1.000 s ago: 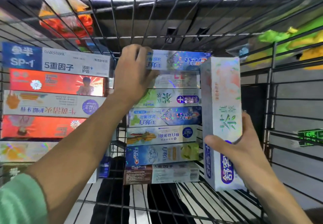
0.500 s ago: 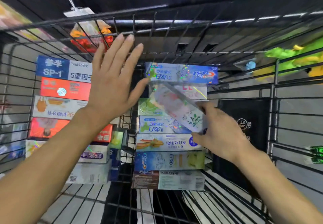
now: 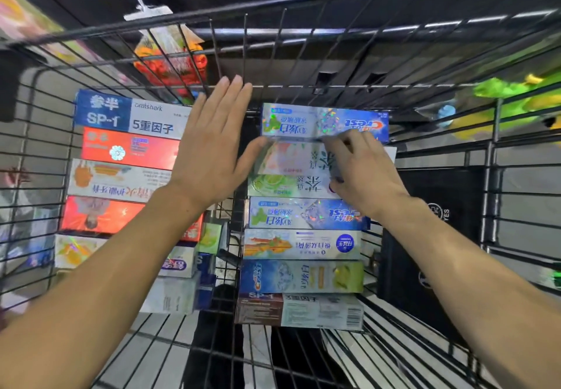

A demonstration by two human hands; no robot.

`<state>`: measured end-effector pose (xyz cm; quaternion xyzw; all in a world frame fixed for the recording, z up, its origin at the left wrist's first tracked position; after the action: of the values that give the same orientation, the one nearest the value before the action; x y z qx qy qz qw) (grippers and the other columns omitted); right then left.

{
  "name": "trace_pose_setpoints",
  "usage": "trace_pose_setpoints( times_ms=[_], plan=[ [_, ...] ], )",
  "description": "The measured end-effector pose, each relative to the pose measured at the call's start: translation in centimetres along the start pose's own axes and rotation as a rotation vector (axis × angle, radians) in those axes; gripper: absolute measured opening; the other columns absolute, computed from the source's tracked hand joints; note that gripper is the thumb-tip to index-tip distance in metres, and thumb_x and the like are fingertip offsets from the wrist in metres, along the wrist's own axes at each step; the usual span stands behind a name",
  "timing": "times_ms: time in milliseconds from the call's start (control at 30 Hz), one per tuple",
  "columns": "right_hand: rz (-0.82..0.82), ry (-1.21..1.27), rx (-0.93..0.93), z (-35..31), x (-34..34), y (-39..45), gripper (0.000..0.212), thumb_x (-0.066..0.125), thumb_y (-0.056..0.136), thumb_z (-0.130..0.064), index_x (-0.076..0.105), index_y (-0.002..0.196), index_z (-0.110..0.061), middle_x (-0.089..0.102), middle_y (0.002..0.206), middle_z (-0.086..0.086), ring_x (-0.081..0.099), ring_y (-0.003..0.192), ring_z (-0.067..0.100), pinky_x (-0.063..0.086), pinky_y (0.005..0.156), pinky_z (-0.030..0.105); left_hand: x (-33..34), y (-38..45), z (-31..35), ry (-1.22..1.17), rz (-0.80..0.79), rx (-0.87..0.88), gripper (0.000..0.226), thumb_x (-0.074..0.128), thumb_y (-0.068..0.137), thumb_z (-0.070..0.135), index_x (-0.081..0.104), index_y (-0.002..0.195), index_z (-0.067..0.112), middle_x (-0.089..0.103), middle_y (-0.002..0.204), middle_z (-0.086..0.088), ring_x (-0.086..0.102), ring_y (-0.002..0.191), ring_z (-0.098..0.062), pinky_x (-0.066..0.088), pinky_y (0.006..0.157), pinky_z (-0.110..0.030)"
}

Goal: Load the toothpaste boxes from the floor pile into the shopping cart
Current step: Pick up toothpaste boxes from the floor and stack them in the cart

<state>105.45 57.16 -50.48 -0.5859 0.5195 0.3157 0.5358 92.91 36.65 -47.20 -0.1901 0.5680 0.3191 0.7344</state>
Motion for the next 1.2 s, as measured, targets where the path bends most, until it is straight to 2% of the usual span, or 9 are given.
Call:
trace_pose_setpoints(
  times_ms=[133,233,500,633,733,867,933,1033,1200],
  plan=[
    [0.052,-0.031,0.032,0.5,0.0,-0.2,0.071,0.079,0.077,-0.027,0.052,0.142,-0.015,0.054,0.126,0.011,0.048,0.114,0.035,0.039,0.098,0.046,0.6,-0.3,-0.1,0.018,-0.033,-0.02,0.076,0.022,0.104,0.058,0.029,0.157,0.004,0.029,0.164,-0.014,0.02,0.153,-0.032,0.016,0.124,-0.052],
    [0.122,-0.011,0.03,1.0,0.3,-0.7,0.066,0.079,0.077,-0.024,0.056,0.139,-0.014,0.059,0.128,0.01,0.053,0.116,0.036,0.04,0.099,0.048,0.9,-0.6,-0.1,0.037,-0.055,-0.017,0.075,0.025,0.104,0.057,0.029,0.157,0.005,0.029,0.164,-0.014,0.019,0.154,-0.031,0.016,0.124,-0.052],
    [0.083,-0.036,0.07,0.9,0.5,-1.0,0.059,0.076,0.084,-0.03,0.055,0.136,-0.014,0.054,0.141,0.013,0.05,0.128,0.037,0.035,0.107,0.047,1.9,-1.9,-0.1,0.106,-0.131,-0.014,0.075,0.031,0.103,0.057,0.031,0.156,0.004,0.031,0.163,-0.015,0.023,0.152,-0.032,0.02,0.123,-0.054],
    [0.081,-0.004,0.057,-0.6,-1.9,-2.2,0.061,0.075,0.082,-0.035,0.056,0.135,-0.011,0.052,0.142,0.016,0.049,0.13,0.038,0.037,0.106,0.049,0.5,-2.9,0.3,0.143,-0.205,0.0,0.079,0.02,0.102,0.061,0.029,0.157,0.005,0.029,0.164,-0.014,0.021,0.153,-0.031,0.019,0.123,-0.055],
    [0.065,-0.047,0.007,-2.6,-5.3,-3.0,0.065,0.07,0.085,-0.04,0.053,0.14,-0.009,0.05,0.146,0.019,0.047,0.132,0.038,0.035,0.11,0.05,-2.8,-3.3,0.8,0.174,-0.244,-0.011,0.078,0.019,0.101,0.06,0.032,0.156,0.006,0.031,0.163,-0.014,0.023,0.153,-0.032,0.021,0.122,-0.055],
    [0.054,-0.084,-0.085,-7.3,-11.5,-3.8,0.067,0.052,0.096,-0.051,0.039,0.152,-0.015,0.035,0.159,0.013,0.031,0.146,0.032,0.022,0.12,0.045,-10.1,-4.9,1.1,0.228,-0.227,-0.076,0.077,0.022,0.099,0.059,0.042,0.151,0.007,0.039,0.159,-0.014,0.032,0.149,-0.034,0.026,0.12,-0.056],
    [0.078,-0.087,-0.116,-10.2,-14.4,-4.6,0.066,0.045,0.097,-0.052,0.044,0.149,-0.011,0.04,0.156,0.015,0.036,0.144,0.035,0.028,0.117,0.047,-14.2,-6.4,0.6,0.267,-0.22,-0.111,0.077,0.023,0.098,0.059,0.043,0.151,0.007,0.041,0.158,-0.014,0.034,0.148,-0.034,0.027,0.12,-0.055],
    [0.078,-0.055,-0.212,-15.1,-16.9,-5.3,0.069,0.04,0.088,-0.054,0.061,0.132,-0.004,0.058,0.137,0.023,0.056,0.125,0.041,0.047,0.103,0.052,-19.8,-10.0,-1.5,0.31,-0.176,-0.197,0.074,0.029,0.098,0.057,0.049,0.148,0.008,0.049,0.152,-0.014,0.043,0.142,-0.036,0.035,0.115,-0.054],
    [0.107,-0.106,-0.339,-24.4,-20.0,-6.1,0.062,0.051,0.088,-0.053,0.062,0.129,-0.007,0.062,0.129,0.02,0.059,0.117,0.04,0.05,0.097,0.05,-28.4,-18.9,-6.1,0.305,-0.104,-0.45,0.077,0.022,0.096,0.061,0.045,0.151,0.013,0.044,0.157,-0.011,0.038,0.146,-0.031,0.03,0.117,-0.053]
  ],
)
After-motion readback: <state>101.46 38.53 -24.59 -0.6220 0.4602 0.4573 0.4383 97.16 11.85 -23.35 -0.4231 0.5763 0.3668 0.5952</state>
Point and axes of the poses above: each hand's wrist, its own y-axis towards the middle knuckle, its own x-axis out of the palm, z = x × y, the point moved 4 cm from there along y, towards the middle knuckle
